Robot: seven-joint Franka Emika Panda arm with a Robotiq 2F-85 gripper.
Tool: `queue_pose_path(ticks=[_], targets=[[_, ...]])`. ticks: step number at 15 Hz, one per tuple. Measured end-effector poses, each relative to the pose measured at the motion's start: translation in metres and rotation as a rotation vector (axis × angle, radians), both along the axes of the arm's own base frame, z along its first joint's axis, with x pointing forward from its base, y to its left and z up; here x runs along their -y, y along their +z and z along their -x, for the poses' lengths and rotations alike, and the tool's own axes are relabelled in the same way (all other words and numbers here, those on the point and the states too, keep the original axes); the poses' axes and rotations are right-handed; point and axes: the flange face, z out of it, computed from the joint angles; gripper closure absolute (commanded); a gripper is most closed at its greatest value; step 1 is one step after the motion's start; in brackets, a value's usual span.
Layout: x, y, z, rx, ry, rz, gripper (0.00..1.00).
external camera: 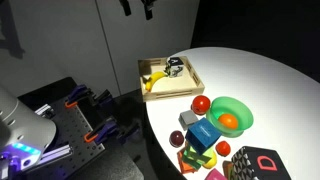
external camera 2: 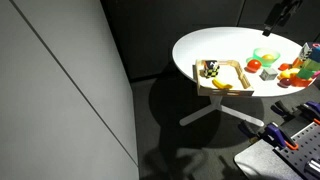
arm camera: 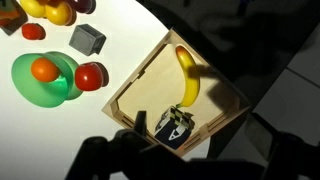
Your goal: Put the grey, blue and yellow blocks in the box.
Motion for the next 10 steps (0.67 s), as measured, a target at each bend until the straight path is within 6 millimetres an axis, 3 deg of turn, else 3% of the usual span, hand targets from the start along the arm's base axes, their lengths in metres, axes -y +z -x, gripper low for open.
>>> queue_pose_path(ticks=[10], targets=[[0.0012,-0.0028,-0.0006,-0.007,-0.003,-0.002,0.0]])
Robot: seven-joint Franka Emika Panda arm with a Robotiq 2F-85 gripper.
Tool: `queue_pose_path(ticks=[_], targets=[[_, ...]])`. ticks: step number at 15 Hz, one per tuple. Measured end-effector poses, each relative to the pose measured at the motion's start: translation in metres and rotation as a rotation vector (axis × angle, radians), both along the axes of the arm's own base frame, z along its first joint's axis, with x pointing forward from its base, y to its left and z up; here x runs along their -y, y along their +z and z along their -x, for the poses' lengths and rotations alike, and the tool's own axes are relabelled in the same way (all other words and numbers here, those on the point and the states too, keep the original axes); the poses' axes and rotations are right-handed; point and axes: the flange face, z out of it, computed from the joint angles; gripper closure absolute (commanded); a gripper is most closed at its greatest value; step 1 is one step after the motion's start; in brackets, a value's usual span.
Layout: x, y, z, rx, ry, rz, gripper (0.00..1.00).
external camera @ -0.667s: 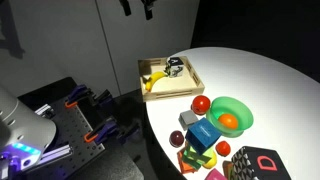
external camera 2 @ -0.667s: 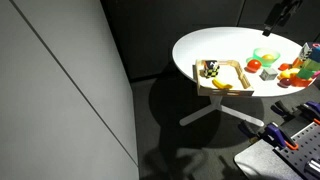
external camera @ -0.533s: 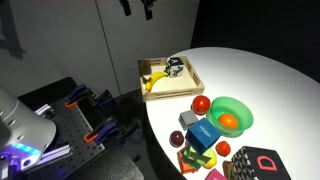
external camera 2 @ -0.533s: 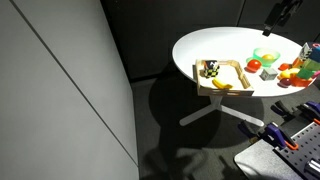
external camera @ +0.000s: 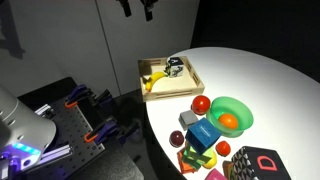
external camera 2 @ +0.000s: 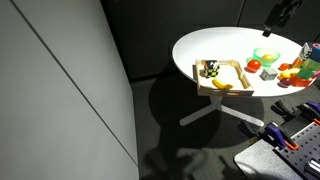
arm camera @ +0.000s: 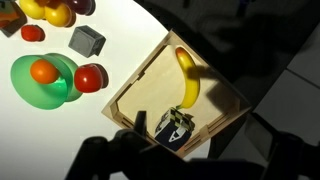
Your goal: Put the grey, blue and yellow blocks in the box.
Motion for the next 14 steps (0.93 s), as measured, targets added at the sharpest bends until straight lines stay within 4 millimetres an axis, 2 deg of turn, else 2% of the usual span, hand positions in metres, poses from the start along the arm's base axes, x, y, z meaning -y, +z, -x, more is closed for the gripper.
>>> queue_pose_path(ticks=[6,14], targets=[[0.014,-0.004,-0.005,-0.01,-0.043,-0.034,0.0],[0.052,-0.02,-0.018,-0.068,-0.1,-0.126,0.0]])
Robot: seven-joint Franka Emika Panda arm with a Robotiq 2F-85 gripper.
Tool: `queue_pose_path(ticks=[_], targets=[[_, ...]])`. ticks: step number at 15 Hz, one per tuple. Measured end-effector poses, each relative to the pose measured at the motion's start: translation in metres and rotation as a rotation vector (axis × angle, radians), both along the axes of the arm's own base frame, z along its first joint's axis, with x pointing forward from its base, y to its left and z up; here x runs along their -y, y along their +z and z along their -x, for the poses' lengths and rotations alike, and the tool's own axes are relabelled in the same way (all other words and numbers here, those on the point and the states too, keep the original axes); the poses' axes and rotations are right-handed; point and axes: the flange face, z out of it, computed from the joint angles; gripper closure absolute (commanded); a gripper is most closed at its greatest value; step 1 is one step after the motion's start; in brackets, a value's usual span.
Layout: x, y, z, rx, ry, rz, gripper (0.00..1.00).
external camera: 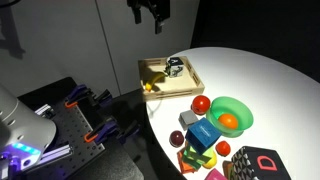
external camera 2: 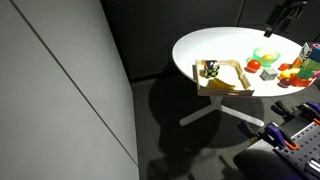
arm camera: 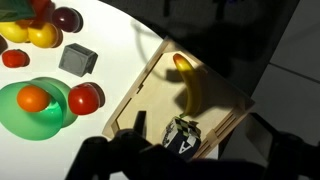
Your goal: Put the grey, blue and yellow blocks in the box.
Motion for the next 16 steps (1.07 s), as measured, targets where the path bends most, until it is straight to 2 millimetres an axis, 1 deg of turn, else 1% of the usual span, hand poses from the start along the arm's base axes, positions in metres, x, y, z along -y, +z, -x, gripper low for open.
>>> queue_pose_path(ticks=[8,16], targets=[[0.04,-0.031,-0.008,-0.096,-0.005,-0.016,0.0],[0.068,-0.073,-0.013,-0.147,-0.054,-0.012,0.0]])
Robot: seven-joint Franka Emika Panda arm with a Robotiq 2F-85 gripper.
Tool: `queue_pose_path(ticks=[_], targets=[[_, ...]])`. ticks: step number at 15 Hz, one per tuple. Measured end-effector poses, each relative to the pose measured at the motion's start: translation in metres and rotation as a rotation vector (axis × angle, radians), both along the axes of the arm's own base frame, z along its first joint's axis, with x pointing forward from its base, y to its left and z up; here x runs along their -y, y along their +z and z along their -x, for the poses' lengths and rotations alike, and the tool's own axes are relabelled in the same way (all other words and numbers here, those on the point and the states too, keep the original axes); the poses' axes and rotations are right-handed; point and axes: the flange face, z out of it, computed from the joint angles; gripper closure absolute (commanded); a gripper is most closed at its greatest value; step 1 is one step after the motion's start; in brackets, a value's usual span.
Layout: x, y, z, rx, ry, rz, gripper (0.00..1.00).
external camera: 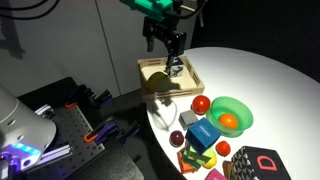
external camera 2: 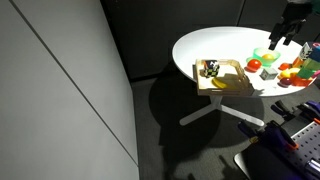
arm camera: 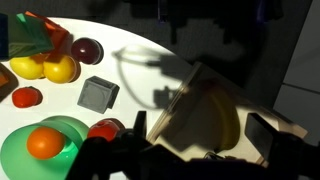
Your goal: Put the grey, blue and yellow blocks in the box.
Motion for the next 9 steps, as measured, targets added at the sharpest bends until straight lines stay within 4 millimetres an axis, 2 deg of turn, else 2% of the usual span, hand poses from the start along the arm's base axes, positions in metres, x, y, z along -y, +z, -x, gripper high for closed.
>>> queue_pose_path(ticks=[4,9], targets=[[0.014,-0.017,-0.004,0.022,-0.027,0.016,0.0],[0.025,-0.028,-0.008,0.049,-0.045,0.035,0.0]])
